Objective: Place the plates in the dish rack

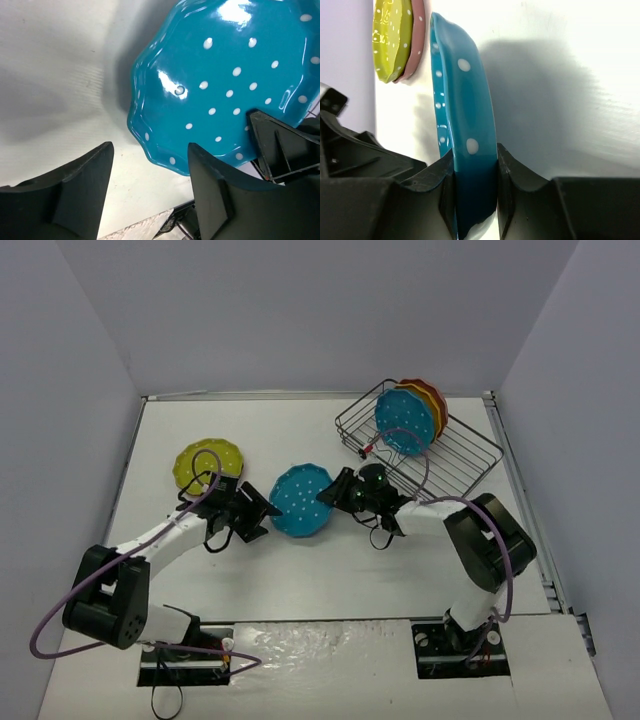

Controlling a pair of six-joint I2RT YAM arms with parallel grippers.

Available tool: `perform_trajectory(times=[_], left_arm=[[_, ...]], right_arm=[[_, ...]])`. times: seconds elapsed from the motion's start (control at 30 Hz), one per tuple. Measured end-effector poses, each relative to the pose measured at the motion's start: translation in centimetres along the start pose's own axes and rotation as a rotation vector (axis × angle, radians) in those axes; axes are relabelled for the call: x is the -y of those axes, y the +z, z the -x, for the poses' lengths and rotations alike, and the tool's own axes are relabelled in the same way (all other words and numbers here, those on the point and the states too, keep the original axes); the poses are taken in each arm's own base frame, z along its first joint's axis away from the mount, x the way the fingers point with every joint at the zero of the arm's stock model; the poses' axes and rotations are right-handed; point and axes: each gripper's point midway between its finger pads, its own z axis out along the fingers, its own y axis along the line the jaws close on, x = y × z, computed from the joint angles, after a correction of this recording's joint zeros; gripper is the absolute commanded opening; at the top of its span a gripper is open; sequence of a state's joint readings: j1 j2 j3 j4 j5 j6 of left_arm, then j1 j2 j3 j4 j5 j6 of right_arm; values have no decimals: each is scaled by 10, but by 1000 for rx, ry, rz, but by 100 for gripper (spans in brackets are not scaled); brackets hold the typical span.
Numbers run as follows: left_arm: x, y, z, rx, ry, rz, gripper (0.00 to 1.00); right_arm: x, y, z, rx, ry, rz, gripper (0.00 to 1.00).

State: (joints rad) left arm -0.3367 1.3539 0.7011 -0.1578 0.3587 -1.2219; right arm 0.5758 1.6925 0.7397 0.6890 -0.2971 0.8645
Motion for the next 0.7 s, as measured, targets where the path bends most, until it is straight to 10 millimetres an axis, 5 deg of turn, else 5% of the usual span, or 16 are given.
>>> perform_trajectory(times=[0.17, 0.3, 0.43, 0.57, 0.7], left_arm=[[24, -23, 15, 61, 96, -1, 97], [52, -54, 38, 177, 211, -14, 97], [56, -86, 61, 311, 329, 45, 97], [32, -106, 77, 401, 424, 174, 97], [6, -118, 90, 444, 510, 304, 97]], right_arm=[[-28, -19, 39, 25, -242, -53, 0], [-66, -48, 83, 84, -461, -50, 0], [-93, -89, 130, 181, -661, -33, 0], [-91, -131, 193, 281, -787, -57, 0], [-59, -164, 256, 364, -897, -181, 0]])
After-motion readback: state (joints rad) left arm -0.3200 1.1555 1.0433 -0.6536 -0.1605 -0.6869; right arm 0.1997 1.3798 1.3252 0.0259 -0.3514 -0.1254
